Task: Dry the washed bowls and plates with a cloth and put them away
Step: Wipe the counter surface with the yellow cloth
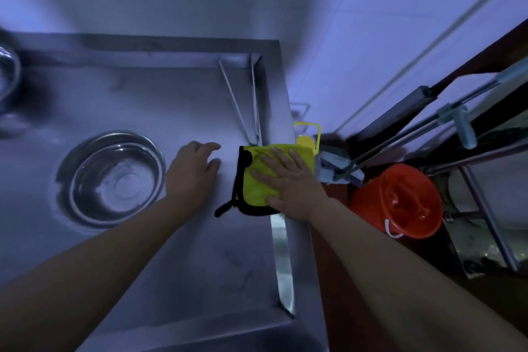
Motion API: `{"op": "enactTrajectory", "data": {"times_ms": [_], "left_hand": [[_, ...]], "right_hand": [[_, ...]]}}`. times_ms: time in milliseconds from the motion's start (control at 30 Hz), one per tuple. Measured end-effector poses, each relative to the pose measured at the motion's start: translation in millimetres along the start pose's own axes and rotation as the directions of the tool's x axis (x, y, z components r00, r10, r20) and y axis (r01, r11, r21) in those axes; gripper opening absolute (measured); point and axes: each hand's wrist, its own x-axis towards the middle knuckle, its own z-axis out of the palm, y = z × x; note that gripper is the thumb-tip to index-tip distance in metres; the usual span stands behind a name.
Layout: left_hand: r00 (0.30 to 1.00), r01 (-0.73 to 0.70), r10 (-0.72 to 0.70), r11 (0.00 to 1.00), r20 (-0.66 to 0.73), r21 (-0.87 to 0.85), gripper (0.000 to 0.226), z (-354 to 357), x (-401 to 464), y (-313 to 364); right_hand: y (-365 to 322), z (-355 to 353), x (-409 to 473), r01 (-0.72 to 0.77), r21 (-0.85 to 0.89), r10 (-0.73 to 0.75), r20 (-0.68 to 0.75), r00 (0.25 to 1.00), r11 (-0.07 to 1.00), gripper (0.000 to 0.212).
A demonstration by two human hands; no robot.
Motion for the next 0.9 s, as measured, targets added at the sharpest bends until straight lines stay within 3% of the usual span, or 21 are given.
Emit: {"op": "enactTrajectory", "data": {"times_ms": [67,167,233,333,433,533,667,767,900], "left_hand": [[0.998,0.063,-0.064,0.998,0.013,0.024,0.033,6,26,14],[0.986,0.166,-0.165,0.986,0.021,-0.033,0.036,21,62,38],[0.963,0.266,-0.262,0.961,0.055,-0.079,0.043,32,82,51],[0.936,0.349,-0.341,0.933,0.089,-0.089,0.037,42,101,60],[0.944,0.331,-0.328,0.939,0.041,-0.098,0.015,41,113,55],[0.948,0.305,-0.310,0.950,-0.073,-0.075,0.009,25,121,38],[0.952,0.276,-0.263,0.959,-0.160,0.068,0.016,-3,119,7],[0.928,0.311,-0.284,0.947,-0.240,0.081,0.022,-21,110,-13],[0.877,0.363,-0.345,0.932,-0.334,-0.010,0.021,-45,101,-37]], "right_hand": [[-7,-1,0,-0.042,0.041,0.044,-0.051,0.998,0.998,0.066],[-34,9,-8,-0.300,0.137,0.325,-0.223,0.919,0.944,0.070],[-51,13,-2,-0.476,0.139,0.495,-0.177,0.851,0.868,0.077],[-61,16,15,-0.584,0.072,0.589,-0.075,0.805,0.808,0.084],[-45,16,38,-0.562,0.063,0.566,-0.092,0.819,0.825,0.086],[-17,8,66,-0.461,0.052,0.464,-0.112,0.879,0.886,0.085],[29,-12,112,-0.294,0.014,0.295,-0.071,0.953,0.956,0.086],[57,-37,162,-0.194,-0.066,0.193,-0.008,0.981,0.979,0.084],[61,-53,213,-0.284,-0.054,0.285,0.008,0.958,0.957,0.074]]}}
